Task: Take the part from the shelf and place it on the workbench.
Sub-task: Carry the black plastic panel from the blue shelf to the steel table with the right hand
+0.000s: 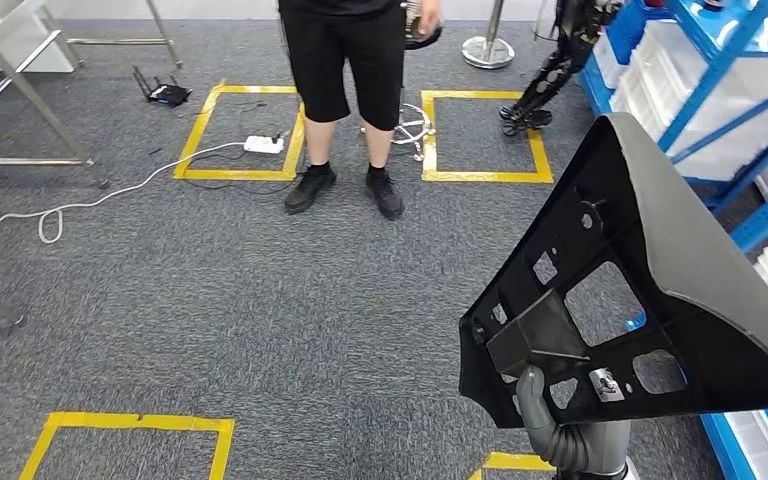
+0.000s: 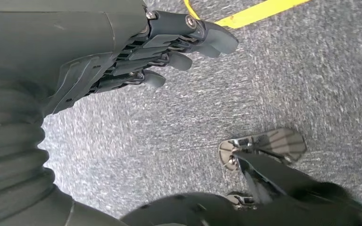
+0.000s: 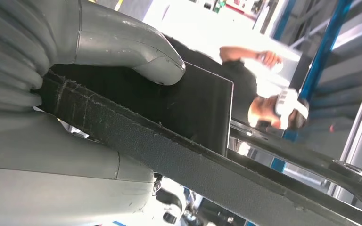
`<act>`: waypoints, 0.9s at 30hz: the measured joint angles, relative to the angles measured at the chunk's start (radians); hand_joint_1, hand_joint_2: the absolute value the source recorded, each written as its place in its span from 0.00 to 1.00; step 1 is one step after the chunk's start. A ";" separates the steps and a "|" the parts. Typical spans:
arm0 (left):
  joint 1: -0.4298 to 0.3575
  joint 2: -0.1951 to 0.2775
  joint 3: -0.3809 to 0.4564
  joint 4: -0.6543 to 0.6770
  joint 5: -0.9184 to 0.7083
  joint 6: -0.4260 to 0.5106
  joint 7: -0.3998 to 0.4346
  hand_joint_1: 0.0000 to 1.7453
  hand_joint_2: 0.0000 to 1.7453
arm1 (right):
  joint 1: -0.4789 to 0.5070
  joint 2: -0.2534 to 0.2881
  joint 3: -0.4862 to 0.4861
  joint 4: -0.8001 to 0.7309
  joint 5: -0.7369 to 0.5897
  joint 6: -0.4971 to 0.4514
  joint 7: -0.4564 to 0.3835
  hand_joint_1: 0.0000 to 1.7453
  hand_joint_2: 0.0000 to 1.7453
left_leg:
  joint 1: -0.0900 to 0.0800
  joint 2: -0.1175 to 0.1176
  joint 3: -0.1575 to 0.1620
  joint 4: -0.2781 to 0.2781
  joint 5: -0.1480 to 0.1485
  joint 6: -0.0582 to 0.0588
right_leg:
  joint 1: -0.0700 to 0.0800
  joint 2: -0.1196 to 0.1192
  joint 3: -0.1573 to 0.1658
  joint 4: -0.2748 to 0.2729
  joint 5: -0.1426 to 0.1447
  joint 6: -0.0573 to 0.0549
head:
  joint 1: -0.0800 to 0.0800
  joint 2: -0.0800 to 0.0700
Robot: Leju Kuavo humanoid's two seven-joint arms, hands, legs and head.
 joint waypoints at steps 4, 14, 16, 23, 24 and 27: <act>-0.005 -0.002 0.000 0.000 -0.006 -0.001 -0.001 0.00 1.00 | 0.002 0.000 0.000 -0.001 0.001 -0.004 0.004 0.95 1.00 | -0.011 0.006 0.035 -0.078 0.016 0.023 | 0.012 -0.041 0.012 -0.003 -0.010 0.020 | 0.008 0.000; -0.005 -0.022 -0.024 0.000 -0.048 -0.025 0.027 0.00 1.00 | 0.013 -0.016 0.004 -0.004 0.051 -0.012 0.079 0.95 1.00 | 0.000 -0.147 0.024 -0.087 0.039 0.052 | -0.003 0.108 -0.093 0.175 -0.064 0.050 | 0.017 0.000; -0.003 -0.029 -0.026 0.000 -0.053 -0.025 0.029 0.00 1.00 | 0.015 -0.026 0.010 -0.004 0.066 -0.021 0.100 0.95 1.00 | -0.003 -0.175 0.021 -0.086 0.043 0.044 | -0.009 0.142 -0.039 0.049 -0.015 0.055 | 0.017 0.000; 0.001 -0.038 -0.027 0.001 -0.050 -0.007 0.000 0.00 1.00 | -0.003 -0.056 0.037 -0.007 0.078 -0.028 0.134 0.95 1.00 | -0.006 -0.122 -0.028 -0.006 -0.002 0.009 | -0.013 0.094 -0.015 0.001 0.014 0.003 | 0.008 0.000; -0.002 -0.038 -0.027 0.001 -0.049 -0.006 -0.001 0.00 1.00 | -0.003 -0.058 0.039 -0.007 0.078 -0.028 0.134 0.95 1.00 | -0.007 -0.091 -0.057 0.061 -0.040 0.006 | -0.010 0.080 -0.014 0.001 0.013 -0.001 | 0.004 0.000; -0.007 -0.039 -0.027 0.001 -0.047 -0.006 -0.004 0.00 1.00 | -0.004 -0.063 0.044 -0.007 0.078 -0.028 0.135 0.95 1.00 | -0.002 -0.062 -0.110 0.196 -0.091 -0.001 | -0.005 0.034 -0.013 0.002 0.011 -0.005 | 0.001 0.000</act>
